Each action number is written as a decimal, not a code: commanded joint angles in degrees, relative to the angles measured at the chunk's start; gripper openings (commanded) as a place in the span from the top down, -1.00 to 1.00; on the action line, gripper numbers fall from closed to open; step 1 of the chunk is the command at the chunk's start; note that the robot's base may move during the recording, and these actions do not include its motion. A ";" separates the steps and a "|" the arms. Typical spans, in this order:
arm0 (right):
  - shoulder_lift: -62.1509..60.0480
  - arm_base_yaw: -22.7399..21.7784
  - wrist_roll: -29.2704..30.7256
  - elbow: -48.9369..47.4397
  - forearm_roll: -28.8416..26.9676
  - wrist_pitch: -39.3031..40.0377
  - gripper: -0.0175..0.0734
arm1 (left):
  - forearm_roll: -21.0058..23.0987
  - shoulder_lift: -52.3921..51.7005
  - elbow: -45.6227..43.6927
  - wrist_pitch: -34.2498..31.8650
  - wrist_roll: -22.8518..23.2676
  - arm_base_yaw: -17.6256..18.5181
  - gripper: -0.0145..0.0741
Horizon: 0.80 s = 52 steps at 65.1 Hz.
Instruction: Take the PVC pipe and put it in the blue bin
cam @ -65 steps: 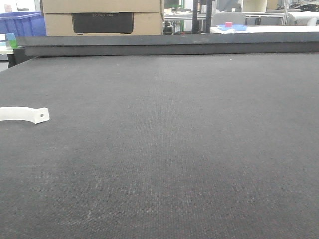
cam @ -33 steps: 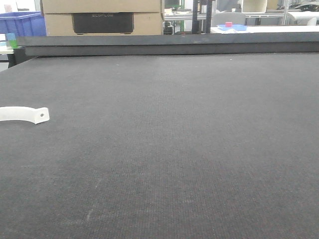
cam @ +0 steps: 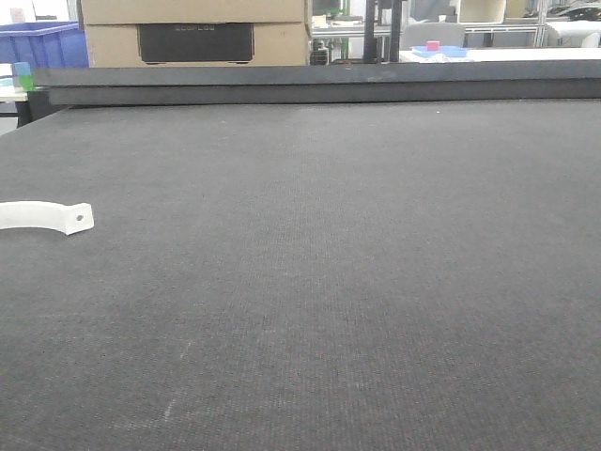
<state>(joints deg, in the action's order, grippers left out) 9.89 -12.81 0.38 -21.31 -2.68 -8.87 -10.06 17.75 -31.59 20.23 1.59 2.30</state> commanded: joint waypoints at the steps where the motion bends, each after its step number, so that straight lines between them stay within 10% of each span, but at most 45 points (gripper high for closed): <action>1: 6.18 -0.13 0.20 -4.30 -1.12 -6.29 0.97 | 1.16 7.39 -5.58 5.05 0.08 0.15 0.92; 12: 21.40 -0.13 0.20 -14.29 -0.74 -19.80 0.97 | 1.28 22.71 -14.15 16.91 0.08 0.15 0.92; 52: 67.92 -0.13 0.20 -31.39 -0.38 -47.73 0.97 | 7.02 46.90 -16.72 24.35 0.08 0.15 0.92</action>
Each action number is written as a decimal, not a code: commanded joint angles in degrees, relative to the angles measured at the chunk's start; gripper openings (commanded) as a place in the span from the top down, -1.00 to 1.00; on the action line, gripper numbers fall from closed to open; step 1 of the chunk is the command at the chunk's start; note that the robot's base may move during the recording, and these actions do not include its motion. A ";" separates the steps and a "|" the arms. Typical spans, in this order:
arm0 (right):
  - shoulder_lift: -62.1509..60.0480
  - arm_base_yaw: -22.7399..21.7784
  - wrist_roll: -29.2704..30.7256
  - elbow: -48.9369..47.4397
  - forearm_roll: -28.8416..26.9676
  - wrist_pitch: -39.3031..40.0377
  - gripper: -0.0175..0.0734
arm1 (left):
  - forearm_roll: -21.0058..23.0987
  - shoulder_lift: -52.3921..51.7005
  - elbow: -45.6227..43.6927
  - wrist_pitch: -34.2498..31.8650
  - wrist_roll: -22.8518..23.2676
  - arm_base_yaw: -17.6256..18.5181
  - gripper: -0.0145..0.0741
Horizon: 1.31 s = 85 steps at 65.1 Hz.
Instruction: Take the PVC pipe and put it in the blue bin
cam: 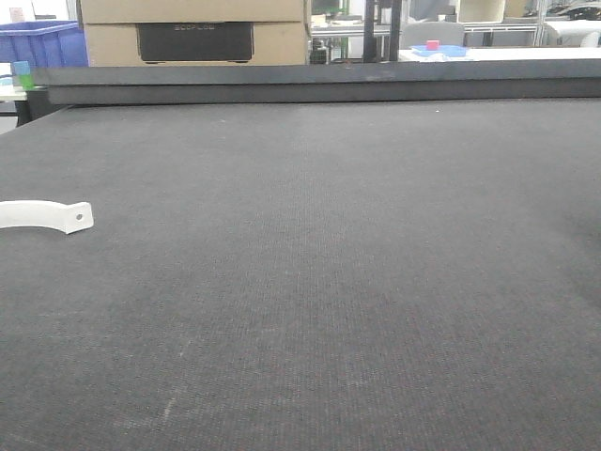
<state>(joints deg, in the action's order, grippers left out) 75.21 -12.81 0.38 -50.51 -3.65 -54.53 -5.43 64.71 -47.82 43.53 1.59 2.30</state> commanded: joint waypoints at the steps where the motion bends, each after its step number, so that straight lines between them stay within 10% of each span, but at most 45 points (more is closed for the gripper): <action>1: 3.28 -0.13 0.20 -2.54 0.43 -2.21 0.97 | 2.64 -0.06 -0.49 1.04 0.08 0.15 0.92; 11: 7.88 -0.13 0.20 -5.42 0.43 -4.12 0.93 | 6.05 -0.06 -0.49 2.11 0.12 0.15 0.92; 33: 14.90 -0.13 0.20 -7.65 0.43 -3.31 0.04 | 7.82 -0.06 -0.49 5.62 0.12 0.15 0.92; 65: 19.16 -0.13 0.20 -7.65 -0.56 -0.38 0.26 | 8.12 -0.06 -0.49 7.65 3.62 0.15 0.92; 85: 19.54 -0.13 0.20 -8.28 -0.56 -1.98 0.98 | 5.43 1.26 -1.91 10.58 12.55 -1.73 0.92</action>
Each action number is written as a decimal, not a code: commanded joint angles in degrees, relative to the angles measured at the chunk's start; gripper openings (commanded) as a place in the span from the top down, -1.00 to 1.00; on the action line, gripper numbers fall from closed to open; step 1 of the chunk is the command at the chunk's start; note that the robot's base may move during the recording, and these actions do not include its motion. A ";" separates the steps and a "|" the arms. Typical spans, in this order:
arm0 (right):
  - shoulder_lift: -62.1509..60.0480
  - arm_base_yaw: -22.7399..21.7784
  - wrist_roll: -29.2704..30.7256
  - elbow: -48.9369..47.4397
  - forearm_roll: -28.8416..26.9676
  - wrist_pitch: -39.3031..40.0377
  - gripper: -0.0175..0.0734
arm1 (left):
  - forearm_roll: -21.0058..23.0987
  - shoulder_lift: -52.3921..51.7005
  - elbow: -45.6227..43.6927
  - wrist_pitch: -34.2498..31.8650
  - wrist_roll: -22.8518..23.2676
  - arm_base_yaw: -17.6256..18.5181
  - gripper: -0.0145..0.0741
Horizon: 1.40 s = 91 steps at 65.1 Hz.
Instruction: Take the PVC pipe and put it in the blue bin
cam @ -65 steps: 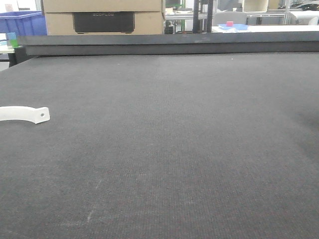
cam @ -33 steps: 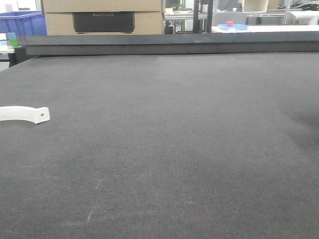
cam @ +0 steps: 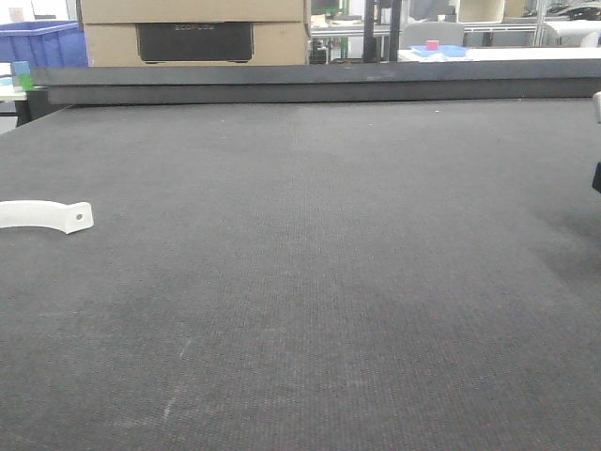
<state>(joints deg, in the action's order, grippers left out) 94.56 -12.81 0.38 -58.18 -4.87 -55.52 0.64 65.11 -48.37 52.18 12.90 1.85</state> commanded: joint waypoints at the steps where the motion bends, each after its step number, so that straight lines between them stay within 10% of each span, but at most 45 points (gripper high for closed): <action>1: 0.19 -0.13 0.20 -0.82 0.66 -1.52 0.98 | -0.64 1.13 -1.71 2.61 1.09 -1.91 0.92; 31: -6.05 -0.13 0.20 -7.39 -1.84 -11.16 0.98 | -2.79 21.50 -17.68 9.39 -12.90 -10.85 0.90; 55: -6.60 -0.13 0.58 -7.39 -1.84 -10.83 0.98 | -3.94 37.64 -24.60 8.28 -14.45 -10.85 0.00; 76: -6.60 -0.13 0.58 -7.39 -1.84 -9.27 0.98 | -3.94 42.25 -24.48 7.01 -14.45 -10.85 0.23; 91: -6.60 -0.13 0.58 -7.39 -1.84 -8.24 0.98 | -3.94 42.94 -24.48 7.12 -14.45 -10.85 0.87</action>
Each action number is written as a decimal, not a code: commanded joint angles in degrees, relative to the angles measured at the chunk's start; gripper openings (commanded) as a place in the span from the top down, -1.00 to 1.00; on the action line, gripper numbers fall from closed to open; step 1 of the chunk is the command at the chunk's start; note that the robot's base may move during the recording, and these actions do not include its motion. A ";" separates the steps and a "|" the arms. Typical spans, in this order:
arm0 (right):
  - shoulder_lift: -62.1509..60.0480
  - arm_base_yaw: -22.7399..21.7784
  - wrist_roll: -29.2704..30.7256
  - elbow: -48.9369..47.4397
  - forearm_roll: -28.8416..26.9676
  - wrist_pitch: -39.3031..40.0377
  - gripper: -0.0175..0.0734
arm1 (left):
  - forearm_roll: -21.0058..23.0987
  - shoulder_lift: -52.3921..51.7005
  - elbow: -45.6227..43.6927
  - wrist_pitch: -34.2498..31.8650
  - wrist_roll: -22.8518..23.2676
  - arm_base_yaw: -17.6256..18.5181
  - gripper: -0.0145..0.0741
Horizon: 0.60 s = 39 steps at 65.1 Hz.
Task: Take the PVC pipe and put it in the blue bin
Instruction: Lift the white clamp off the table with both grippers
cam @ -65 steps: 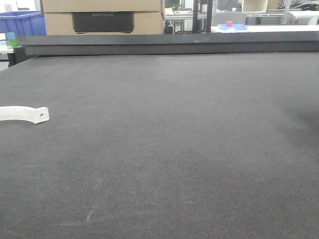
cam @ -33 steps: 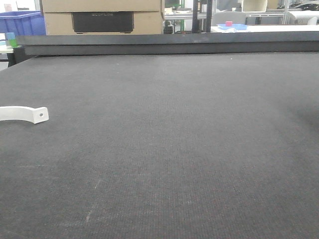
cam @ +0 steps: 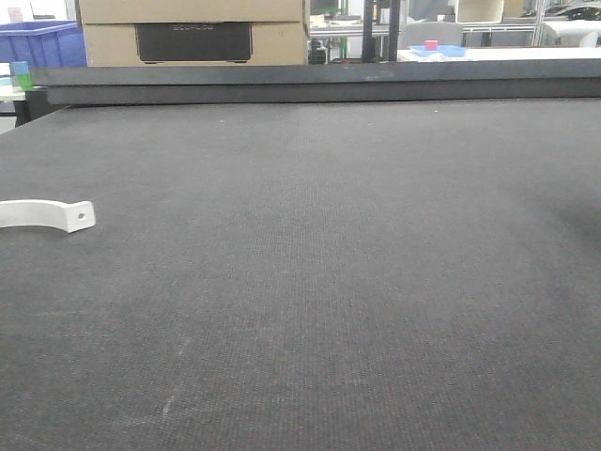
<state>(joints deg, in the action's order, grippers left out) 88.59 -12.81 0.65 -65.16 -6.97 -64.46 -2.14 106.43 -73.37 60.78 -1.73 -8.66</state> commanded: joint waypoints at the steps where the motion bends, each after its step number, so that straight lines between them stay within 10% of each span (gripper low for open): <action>1: -0.64 -0.13 0.31 -0.41 0.26 0.81 0.98 | -1.16 1.61 0.52 -1.32 0.18 -0.35 0.93; 39: -18.91 -0.13 0.31 -1.48 0.11 8.99 0.98 | 7.34 -19.15 0.74 -5.25 -9.20 -0.35 0.92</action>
<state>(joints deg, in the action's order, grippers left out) 73.62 -12.81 0.54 -66.15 -6.97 -58.07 2.20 92.18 -72.66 58.67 -9.31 -8.66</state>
